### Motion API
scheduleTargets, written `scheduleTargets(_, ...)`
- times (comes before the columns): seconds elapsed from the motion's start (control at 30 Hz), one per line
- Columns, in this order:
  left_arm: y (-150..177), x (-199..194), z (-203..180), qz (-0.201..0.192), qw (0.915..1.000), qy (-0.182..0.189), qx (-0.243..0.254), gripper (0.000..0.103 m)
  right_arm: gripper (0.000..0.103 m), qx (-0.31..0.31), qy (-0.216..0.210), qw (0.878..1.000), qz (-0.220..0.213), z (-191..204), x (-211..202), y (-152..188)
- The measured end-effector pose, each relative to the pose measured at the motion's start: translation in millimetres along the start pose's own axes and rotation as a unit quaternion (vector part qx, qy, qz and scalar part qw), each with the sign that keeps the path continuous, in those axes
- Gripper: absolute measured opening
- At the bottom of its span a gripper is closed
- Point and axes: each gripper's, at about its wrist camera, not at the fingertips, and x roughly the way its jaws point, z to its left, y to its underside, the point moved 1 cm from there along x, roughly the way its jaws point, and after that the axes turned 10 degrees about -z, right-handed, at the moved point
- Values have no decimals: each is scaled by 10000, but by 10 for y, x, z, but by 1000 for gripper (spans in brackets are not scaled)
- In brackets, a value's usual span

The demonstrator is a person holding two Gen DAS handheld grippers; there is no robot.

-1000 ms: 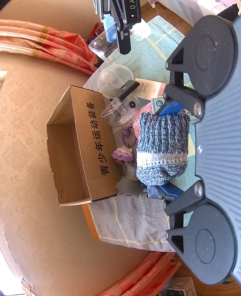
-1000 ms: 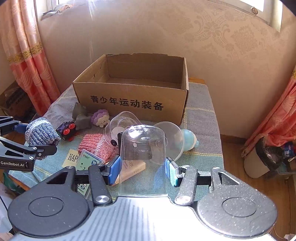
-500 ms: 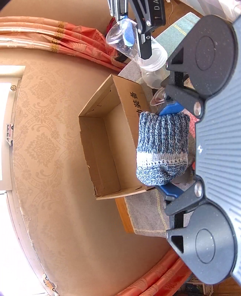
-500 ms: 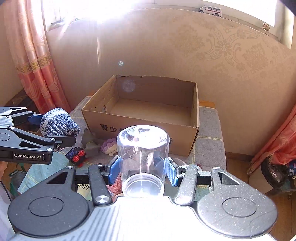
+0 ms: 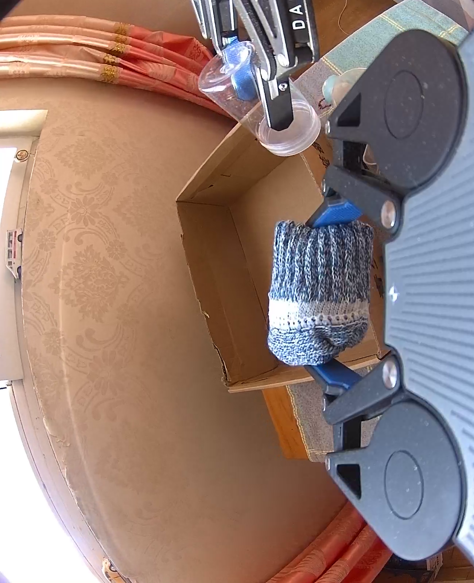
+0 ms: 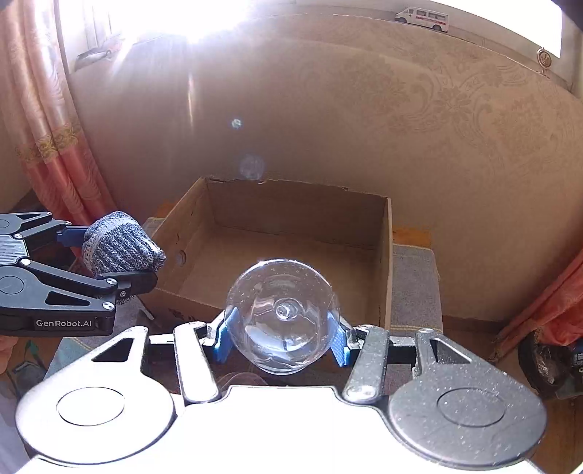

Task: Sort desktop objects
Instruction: 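Carry the sock and cup over the box and release both inside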

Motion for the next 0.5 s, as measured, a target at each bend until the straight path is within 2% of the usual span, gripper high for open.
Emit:
scheduleTargets(0.17,-36,224,72,87,9999,-115,37,73,57,-25,5,10000,27,-1,267,-198)
scheduleTargets(0.27,-53,336,106,148,9998,-87,99,80,58,2,-10,9999,120,21,428,-286)
scheduleTargets(0.3,-57,369,105,175,9997,-119,133,82,59,26,5,9999,123,24,460,-308)
scheduleTargets(0.33,-52,375,106,155,9996,-173,164,83,67,75,28,9999,136,26,509,-336)
scheduleTargets(0.37,-49,370,106,137,9995,-210,206,84,70,121,55,9998,139,32,539,-355)
scheduleTargets(0.5,-27,305,124,72,9996,-151,206,89,71,195,63,9997,151,38,552,-357)
